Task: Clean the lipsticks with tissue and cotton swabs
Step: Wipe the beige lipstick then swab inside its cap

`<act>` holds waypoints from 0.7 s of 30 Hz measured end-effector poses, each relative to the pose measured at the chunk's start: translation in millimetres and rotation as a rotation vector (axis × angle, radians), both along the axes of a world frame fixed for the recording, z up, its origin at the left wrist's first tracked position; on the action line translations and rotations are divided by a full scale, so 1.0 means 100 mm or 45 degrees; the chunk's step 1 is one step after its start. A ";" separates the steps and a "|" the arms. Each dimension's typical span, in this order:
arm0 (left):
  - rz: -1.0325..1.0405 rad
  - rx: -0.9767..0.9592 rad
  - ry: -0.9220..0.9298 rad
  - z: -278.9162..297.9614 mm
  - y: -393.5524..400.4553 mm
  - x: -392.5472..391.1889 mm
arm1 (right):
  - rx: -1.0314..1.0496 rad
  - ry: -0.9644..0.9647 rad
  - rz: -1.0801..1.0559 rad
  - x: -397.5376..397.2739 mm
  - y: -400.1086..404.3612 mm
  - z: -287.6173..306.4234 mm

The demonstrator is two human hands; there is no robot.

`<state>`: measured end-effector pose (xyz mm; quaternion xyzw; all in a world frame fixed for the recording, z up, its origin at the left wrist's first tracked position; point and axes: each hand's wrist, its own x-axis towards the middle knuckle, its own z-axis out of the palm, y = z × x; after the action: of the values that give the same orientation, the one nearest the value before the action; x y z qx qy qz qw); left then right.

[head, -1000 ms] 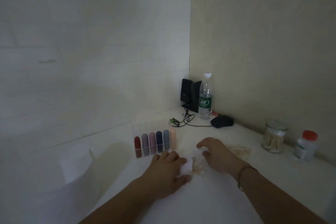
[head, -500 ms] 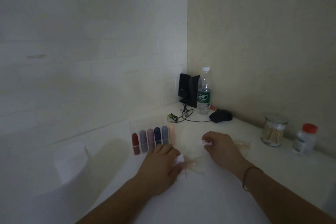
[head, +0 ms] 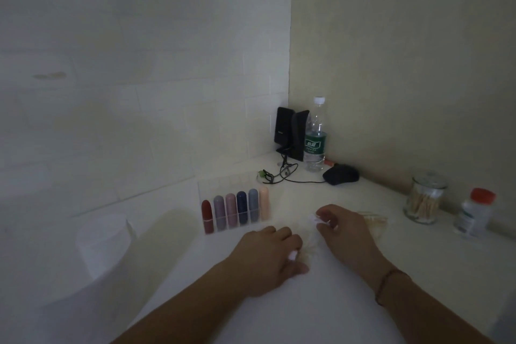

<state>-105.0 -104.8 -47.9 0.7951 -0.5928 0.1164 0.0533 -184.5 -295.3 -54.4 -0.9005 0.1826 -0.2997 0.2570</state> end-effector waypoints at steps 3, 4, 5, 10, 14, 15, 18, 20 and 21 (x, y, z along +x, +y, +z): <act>-0.040 -0.004 -0.051 0.04 -0.01 -0.04 | 0.063 -0.056 0.019 -0.05 0.03 0.01; -0.033 0.010 -0.080 0.05 -0.03 -0.06 | 0.107 -0.078 0.024 -0.06 0.04 0.01; -0.010 0.045 -0.105 0.05 -0.05 -0.08 | 0.167 -0.102 0.033 -0.08 0.05 0.01; 0.086 0.207 -0.105 0.09 -0.12 -0.13 | 0.395 -0.185 0.059 -0.11 0.07 0.01; 0.210 -0.181 0.403 0.11 -0.08 -0.01 | 0.645 -0.290 0.143 -0.13 0.10 0.10; 0.275 -0.309 0.593 0.11 -0.10 0.02 | 0.711 -0.311 0.200 -0.14 0.15 0.15; 0.361 -0.760 1.419 0.14 -0.18 0.03 | 0.764 -0.399 0.279 -0.11 0.36 0.28; 0.398 -1.023 1.814 0.16 -0.29 -0.03 | 0.675 -0.444 0.231 -0.07 0.48 0.33; 0.451 -1.121 1.945 0.18 -0.34 -0.07 | 0.569 -0.434 0.204 -0.05 0.54 0.32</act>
<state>-111.9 -138.9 -30.3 0.6431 -0.1663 -0.2211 0.7141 -189.7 -241.2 -22.0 -0.7696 0.1267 -0.3779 0.4989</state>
